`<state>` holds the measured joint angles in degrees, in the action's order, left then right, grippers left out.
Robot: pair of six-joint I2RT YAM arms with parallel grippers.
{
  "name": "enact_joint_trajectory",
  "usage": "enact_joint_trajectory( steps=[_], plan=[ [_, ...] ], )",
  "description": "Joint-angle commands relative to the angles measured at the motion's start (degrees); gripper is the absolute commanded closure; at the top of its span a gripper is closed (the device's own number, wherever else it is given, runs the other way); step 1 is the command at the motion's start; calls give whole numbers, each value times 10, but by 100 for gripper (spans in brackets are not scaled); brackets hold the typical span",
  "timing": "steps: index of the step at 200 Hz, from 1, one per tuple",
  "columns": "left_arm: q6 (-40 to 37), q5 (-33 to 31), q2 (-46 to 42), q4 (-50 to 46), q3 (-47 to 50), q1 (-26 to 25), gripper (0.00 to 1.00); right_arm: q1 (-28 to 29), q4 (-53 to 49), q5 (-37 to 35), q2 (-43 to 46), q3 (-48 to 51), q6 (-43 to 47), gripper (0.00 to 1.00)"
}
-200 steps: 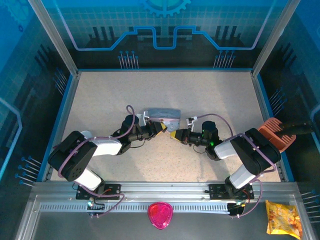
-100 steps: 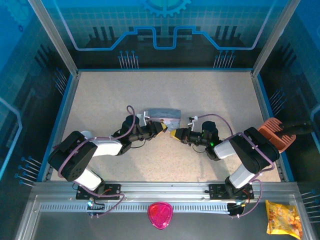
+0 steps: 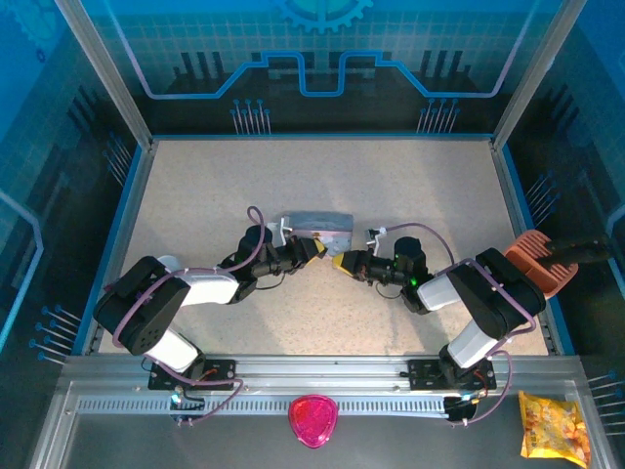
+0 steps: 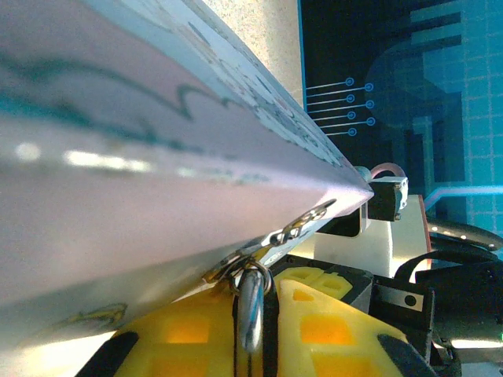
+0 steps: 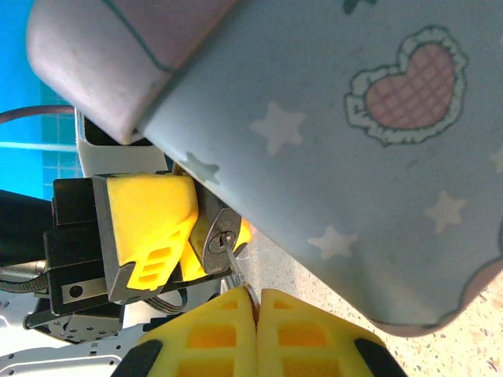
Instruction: Unlock the padlock with the key
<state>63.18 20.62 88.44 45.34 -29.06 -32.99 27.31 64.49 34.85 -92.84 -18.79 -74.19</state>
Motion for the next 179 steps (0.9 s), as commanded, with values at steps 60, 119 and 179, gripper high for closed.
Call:
enact_joint_trajectory(
  steps=[60,119,179],
  plan=[
    [5,49,-19,45,-18,-58,100,9,16,-5,17,-41,-3,100],
    [-3,59,-21,57,-8,-59,100,-16,28,6,15,-43,-24,100],
    [-6,71,-19,79,-8,-67,100,-11,22,1,3,-68,-34,100]
  ],
)
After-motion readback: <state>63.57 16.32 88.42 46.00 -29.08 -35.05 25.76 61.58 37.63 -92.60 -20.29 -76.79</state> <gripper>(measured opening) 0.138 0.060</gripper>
